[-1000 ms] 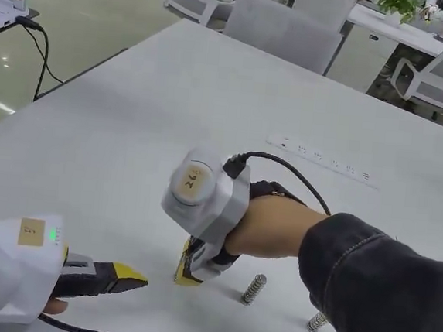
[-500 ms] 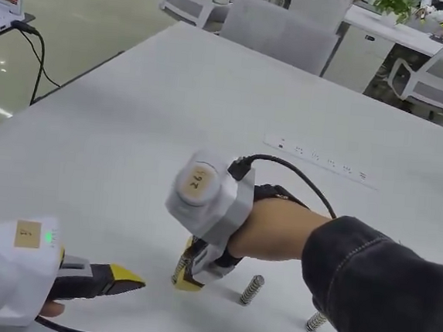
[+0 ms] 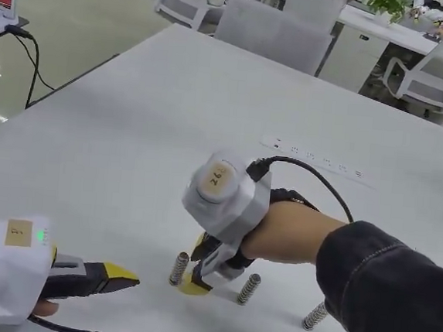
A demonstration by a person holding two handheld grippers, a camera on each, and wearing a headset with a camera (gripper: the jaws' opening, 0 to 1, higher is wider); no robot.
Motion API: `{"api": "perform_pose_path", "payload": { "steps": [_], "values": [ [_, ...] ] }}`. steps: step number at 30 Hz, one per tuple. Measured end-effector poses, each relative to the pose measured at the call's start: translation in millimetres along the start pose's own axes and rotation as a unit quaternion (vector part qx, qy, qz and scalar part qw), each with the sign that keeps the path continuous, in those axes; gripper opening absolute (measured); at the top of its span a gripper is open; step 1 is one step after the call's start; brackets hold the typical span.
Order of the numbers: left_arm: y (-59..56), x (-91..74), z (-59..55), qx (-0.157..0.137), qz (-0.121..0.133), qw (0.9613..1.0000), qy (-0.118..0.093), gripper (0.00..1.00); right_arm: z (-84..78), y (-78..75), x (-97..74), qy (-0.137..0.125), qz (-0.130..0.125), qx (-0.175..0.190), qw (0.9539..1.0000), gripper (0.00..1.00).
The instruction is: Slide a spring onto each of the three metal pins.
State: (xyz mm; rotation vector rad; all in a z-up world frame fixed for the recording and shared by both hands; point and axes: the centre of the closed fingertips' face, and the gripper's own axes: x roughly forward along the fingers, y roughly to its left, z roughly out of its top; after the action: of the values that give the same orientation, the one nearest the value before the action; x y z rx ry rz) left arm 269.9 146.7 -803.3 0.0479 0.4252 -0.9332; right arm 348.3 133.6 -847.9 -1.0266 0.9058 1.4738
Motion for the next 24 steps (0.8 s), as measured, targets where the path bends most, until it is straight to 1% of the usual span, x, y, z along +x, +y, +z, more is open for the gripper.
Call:
{"api": "perform_pose_path", "payload": {
  "steps": [3, 6, 14, 17, 24],
  "values": [
    [0.1, -0.4, 1.7, 0.001, 0.001, 1.0, -0.001, 0.46, -2.3, 0.1, -1.5, -0.006, 0.0, 0.008, 0.9999, 0.32],
    [0.3, -0.4, 2.4, 0.001, 0.002, 1.0, 0.0, 0.46, -5.9, -0.4, -2.9, -0.006, -0.004, 0.01, 0.9999, 0.35],
    [1.5, -0.9, 4.5, 0.004, 0.003, 1.0, 0.002, 0.47, -12.0, -4.3, -11.0, -0.025, -0.018, 0.022, 0.9993, 0.41],
    [2.2, -1.7, 5.8, 0.005, 0.004, 1.0, 0.002, 0.47, -11.8, -5.8, -13.4, -0.034, -0.024, 0.027, 0.9988, 0.46],
    [2.6, -3.6, 6.7, 0.008, 0.005, 1.0, 0.002, 0.47, -17.6, -5.3, -16.8, -0.041, -0.031, 0.038, 0.998, 0.5]
  ]
}}
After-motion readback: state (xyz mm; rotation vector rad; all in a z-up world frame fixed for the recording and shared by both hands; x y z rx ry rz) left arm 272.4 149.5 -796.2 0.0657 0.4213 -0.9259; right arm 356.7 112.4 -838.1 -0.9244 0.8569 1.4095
